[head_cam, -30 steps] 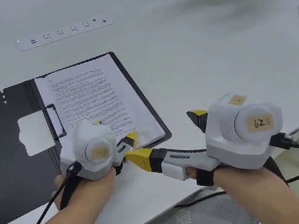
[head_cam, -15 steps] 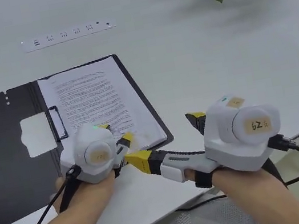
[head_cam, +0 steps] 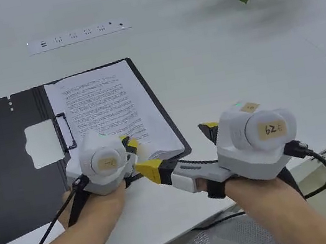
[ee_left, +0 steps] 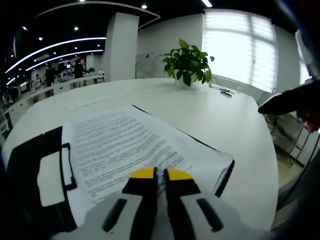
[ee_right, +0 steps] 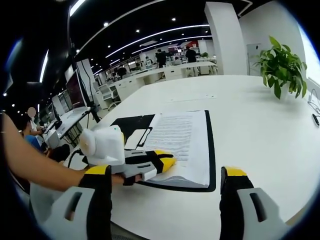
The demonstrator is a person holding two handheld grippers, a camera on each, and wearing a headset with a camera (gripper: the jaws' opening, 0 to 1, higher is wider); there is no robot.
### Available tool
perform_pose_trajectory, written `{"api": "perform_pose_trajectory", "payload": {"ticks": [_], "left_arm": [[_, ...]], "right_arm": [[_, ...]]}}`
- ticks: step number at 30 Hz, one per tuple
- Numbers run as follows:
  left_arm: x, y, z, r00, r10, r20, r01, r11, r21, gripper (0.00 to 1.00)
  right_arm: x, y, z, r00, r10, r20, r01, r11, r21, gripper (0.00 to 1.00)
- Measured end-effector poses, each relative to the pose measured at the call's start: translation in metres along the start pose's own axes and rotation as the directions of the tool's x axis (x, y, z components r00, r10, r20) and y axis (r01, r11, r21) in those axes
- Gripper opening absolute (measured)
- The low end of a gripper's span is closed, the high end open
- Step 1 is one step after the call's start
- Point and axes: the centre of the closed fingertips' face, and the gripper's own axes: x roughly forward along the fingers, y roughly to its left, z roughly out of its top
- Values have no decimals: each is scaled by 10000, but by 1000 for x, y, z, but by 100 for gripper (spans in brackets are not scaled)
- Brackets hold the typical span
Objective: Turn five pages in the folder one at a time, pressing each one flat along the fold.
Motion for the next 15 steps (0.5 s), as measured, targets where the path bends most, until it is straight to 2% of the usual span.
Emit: {"api": "perform_pose_trajectory", "payload": {"ticks": [8, 9, 11, 14, 15], "left_arm": [[0, -1, 0, 9999, -104, -43, 104, 9999, -86, 4], [0, -1, 0, 9999, -106, -41, 106, 9999, -97, 4], [0, -1, 0, 9999, -112, -27, 112, 9998, -136, 4], [1, -1, 0, 9999, -133, -10, 133, 9998, -137, 4], [1, -1, 0, 9999, -134, -7, 134, 9998, -137, 4]], "right_arm": [[21, 1, -13, 9988, 204, -440, -171, 9971, 742, 80], [23, 2, -16, 9979, 299, -572, -239, 9944, 1030, 77], [28, 5, -17, 9975, 480, -524, -404, 9896, 1380, 72], [33, 11, -22, 9948, 777, -652, -608, 9713, 2298, 67], [35, 11, -23, 9951, 814, -559, -657, 9687, 2394, 66]]}}
